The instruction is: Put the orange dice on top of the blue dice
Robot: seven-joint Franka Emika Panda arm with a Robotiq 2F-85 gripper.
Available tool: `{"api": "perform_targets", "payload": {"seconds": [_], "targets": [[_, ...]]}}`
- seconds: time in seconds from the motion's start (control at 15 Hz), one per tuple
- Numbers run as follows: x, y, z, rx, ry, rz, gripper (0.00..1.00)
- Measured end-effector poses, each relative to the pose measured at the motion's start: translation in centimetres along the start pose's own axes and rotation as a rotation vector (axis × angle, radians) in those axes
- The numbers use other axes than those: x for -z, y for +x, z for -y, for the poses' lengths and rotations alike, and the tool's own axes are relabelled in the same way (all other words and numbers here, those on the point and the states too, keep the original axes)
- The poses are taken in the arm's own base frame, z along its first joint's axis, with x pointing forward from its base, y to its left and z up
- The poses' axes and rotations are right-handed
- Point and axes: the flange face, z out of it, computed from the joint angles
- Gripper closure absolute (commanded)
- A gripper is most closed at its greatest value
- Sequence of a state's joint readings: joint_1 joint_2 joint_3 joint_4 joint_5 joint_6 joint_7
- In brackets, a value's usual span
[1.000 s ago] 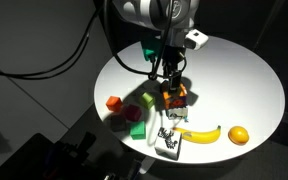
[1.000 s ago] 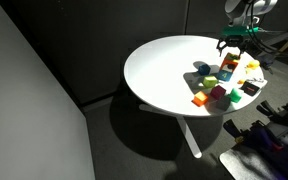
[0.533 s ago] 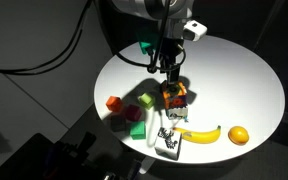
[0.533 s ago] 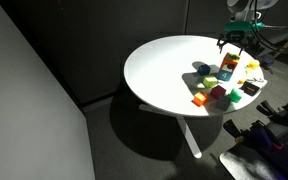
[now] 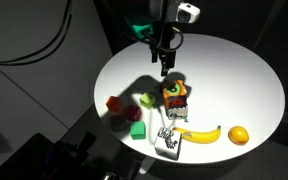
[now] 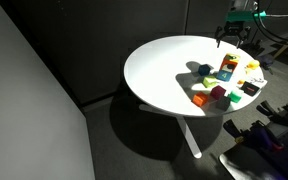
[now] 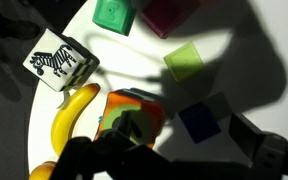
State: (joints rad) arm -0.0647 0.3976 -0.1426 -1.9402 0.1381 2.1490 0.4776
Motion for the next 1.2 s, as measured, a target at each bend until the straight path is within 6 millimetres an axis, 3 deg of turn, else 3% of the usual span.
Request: {"api": "perform_targets", "payload": {"seconds": [0.6,1.2], "targets": [[4.7,-4.2,1.6,0.277,-0.072,0.032,0.00],[9.0,-8.1,-0.4,0.403,-0.135,0.042,0.00]]}}
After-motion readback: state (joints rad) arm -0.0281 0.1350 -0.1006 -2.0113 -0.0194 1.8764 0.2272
